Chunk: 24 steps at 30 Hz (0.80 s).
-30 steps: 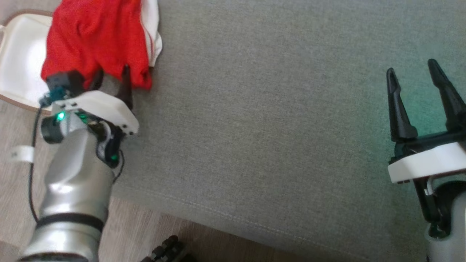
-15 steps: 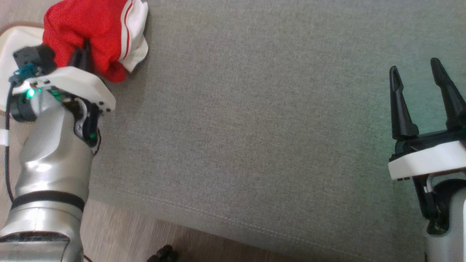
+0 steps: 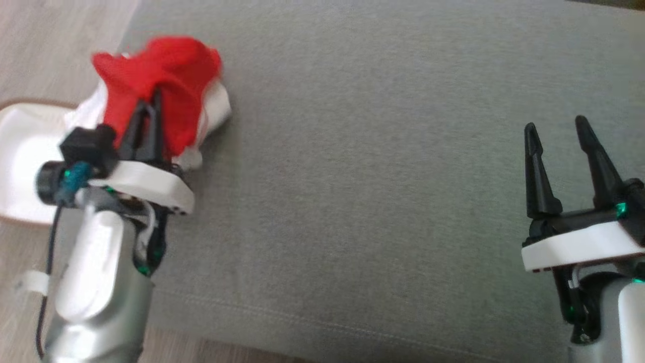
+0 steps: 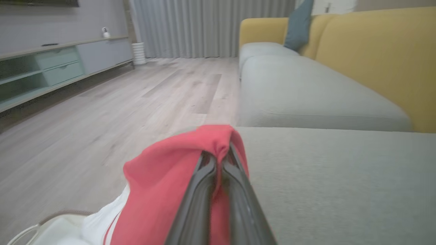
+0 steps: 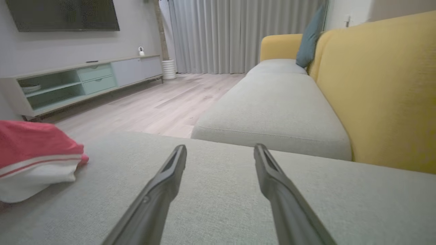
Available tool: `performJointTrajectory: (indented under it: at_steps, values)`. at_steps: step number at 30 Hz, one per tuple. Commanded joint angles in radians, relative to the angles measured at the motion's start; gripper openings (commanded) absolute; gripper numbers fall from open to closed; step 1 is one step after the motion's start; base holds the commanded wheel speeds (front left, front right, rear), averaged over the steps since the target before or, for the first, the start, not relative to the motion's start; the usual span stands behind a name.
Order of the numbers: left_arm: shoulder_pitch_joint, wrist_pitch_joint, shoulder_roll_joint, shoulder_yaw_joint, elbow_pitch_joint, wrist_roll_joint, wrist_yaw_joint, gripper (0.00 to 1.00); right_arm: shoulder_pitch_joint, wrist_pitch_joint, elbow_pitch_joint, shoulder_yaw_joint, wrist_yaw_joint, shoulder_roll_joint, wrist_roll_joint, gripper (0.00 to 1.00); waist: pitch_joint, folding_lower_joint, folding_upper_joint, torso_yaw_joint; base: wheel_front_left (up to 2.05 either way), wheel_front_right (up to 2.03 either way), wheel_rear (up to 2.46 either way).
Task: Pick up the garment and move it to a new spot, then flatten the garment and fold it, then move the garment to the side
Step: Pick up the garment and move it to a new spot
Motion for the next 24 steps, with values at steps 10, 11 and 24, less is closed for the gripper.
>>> performJointTrajectory:
  at_steps: [10, 11, 24]
  values:
    - [0.050, 0.146, -0.018, -0.117, -0.319, 0.020, -0.034, 0.00, -0.011, -0.066, 0.016, 0.045, 0.004, 0.005, 0.087, 1.00, -0.013, 0.0001, -0.0001, -0.222, 0.00, 0.00, 0.00]
    - [0.049, 0.153, -0.025, -0.134, -0.328, 0.022, -0.039, 0.00, -0.013, -0.072, 0.021, 0.051, 0.004, 0.005, 0.097, 1.00, -0.005, 0.0001, -0.0001, -0.253, 0.00, 0.00, 0.00]
    - [-0.014, 0.202, -0.070, -0.274, -0.287, 0.035, -0.075, 0.00, -0.009, -0.169, 0.108, 0.065, 0.004, 0.005, 0.192, 1.00, 0.069, 0.0001, -0.0001, -0.547, 0.00, 0.00, 0.00]
